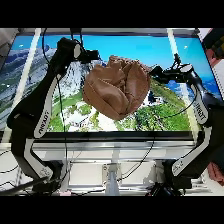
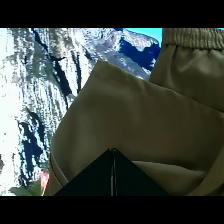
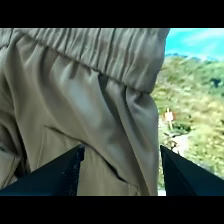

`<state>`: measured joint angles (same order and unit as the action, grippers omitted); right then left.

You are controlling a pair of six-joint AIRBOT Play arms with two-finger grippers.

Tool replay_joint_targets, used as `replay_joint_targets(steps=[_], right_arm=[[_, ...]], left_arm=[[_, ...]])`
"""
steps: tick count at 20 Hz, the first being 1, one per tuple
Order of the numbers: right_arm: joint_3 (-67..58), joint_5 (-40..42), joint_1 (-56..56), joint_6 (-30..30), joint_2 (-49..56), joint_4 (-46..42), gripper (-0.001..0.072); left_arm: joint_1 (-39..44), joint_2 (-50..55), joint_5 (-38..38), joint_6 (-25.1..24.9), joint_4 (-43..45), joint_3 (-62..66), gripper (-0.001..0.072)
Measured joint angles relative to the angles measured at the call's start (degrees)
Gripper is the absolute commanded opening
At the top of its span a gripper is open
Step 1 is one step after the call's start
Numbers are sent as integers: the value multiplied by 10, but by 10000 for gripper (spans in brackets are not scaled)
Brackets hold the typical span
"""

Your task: Fold the clothes and pants, and hang the long-sleeved shirts on hangers.

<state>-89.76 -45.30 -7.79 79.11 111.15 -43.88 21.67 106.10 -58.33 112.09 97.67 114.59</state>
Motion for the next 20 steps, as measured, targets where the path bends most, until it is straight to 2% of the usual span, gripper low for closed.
replay_joint_targets(steps=[2, 3, 4, 6, 8, 10, 11, 12, 17, 20], right_arm=[[0, 26, 11, 22, 12, -17, 540], [0, 35, 14, 31, 17, -27, 492], [-1, 43, 17, 43, 21, -31, 482], [-1, 60, 21, 56, 27, -39, 395], [-2, 71, 29, 63, 31, -43, 372], [-1, 76, 39, 67, 34, -45, 221], [-1, 78, 45, 69, 35, -47, 105], [0, 79, 50, 69, 35, -50, 45], [-1, 70, 52, 70, 18, -57, 43], [0, 46, 33, 84, -16, -90, 42]], left_arm=[[0, 3, 0, 0, 0, 0, 28], [0, 4, 0, 0, 0, 0, 28], [0, 4, 0, 0, 0, 0, 28], [0, 5, 0, 0, 0, 0, 28], [0, 6, 0, 0, 0, 0, 28], [0, 6, 0, 0, 0, 0, 28], [0, 6, 0, 0, 0, 0, 28], [0, 6, 0, 0, 0, 0, 28], [0, 8, -2, 0, 13, 0, 27], [0, 2, -15, -16, 20, 0, 29]])
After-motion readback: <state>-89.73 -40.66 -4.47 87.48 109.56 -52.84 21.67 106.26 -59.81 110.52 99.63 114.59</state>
